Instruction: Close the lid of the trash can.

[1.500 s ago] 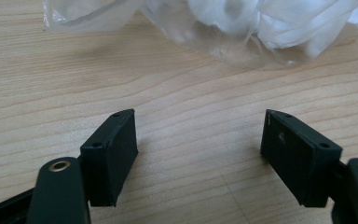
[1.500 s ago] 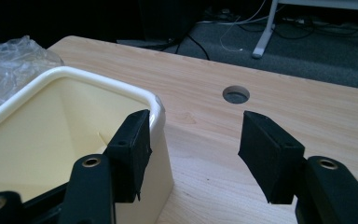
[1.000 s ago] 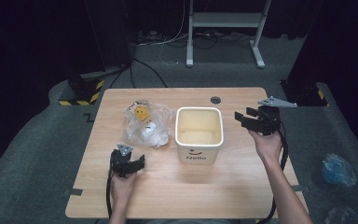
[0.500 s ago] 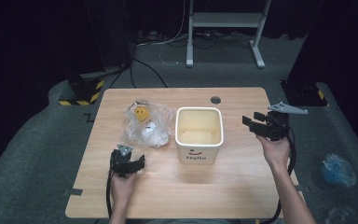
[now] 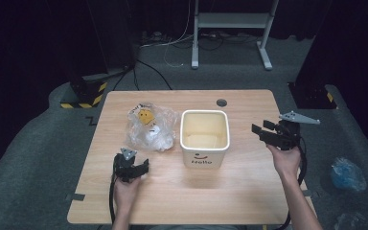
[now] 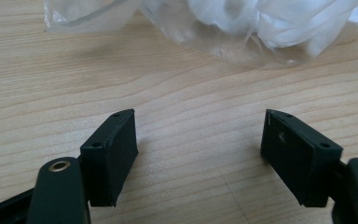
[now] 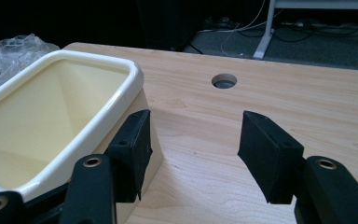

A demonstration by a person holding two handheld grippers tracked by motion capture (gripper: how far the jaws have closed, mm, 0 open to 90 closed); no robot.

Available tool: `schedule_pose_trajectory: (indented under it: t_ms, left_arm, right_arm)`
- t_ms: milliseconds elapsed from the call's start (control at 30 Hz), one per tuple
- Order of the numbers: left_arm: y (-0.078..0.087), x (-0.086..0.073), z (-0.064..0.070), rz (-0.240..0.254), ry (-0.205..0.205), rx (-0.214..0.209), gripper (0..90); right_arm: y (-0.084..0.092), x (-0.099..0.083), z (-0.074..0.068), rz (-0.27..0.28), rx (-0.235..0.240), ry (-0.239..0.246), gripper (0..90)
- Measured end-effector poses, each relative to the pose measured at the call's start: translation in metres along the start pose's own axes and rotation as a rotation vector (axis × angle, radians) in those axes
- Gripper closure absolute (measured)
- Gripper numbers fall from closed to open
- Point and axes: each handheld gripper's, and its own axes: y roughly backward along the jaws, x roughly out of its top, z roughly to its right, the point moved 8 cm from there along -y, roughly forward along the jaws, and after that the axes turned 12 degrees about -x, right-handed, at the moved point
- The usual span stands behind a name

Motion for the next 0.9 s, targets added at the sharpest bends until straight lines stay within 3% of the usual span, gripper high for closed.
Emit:
schedule_pose_trajectory:
  t_ms: [900]
  left_arm:
    - [0.0, 0.0, 0.0, 0.0, 0.001, 0.0, 26.9]
  right_arm:
    - [0.01, -0.035, 0.012, -0.013, 0.005, -0.015, 43.7]
